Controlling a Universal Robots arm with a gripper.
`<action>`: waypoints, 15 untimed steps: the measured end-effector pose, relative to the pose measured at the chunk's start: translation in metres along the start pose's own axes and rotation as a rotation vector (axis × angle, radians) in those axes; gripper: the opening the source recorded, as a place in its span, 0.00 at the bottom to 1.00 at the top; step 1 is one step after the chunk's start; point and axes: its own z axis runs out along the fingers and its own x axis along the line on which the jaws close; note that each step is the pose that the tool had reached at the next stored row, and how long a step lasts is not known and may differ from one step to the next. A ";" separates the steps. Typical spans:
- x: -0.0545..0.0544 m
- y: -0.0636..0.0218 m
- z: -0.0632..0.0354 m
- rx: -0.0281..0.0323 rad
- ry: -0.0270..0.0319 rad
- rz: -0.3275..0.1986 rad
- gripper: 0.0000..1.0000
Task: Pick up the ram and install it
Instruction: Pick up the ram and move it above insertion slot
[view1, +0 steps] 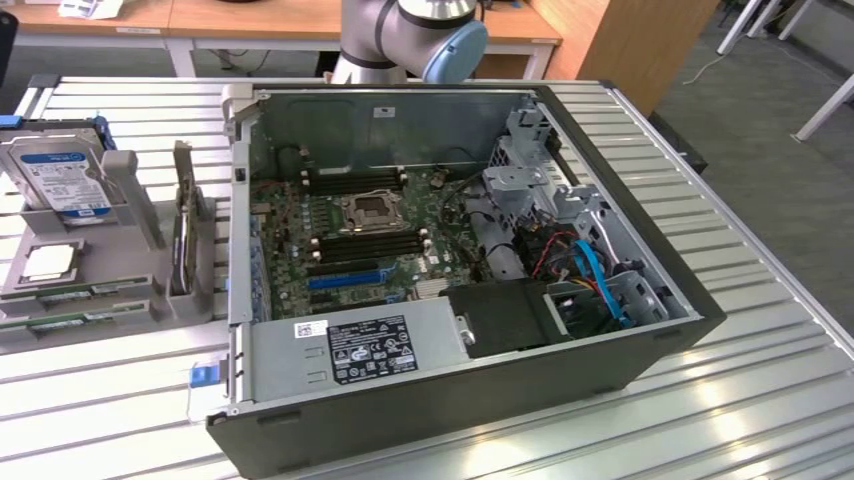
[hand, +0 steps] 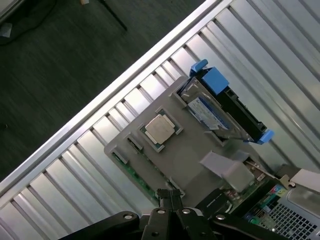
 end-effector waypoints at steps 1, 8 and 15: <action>0.000 0.0000 0.0000 -0.0002 0.0004 -0.008 0.10; 0.000 0.0000 0.0000 -0.0015 0.0031 -0.070 0.10; 0.000 0.0000 0.0000 -0.0030 0.0060 -0.136 0.10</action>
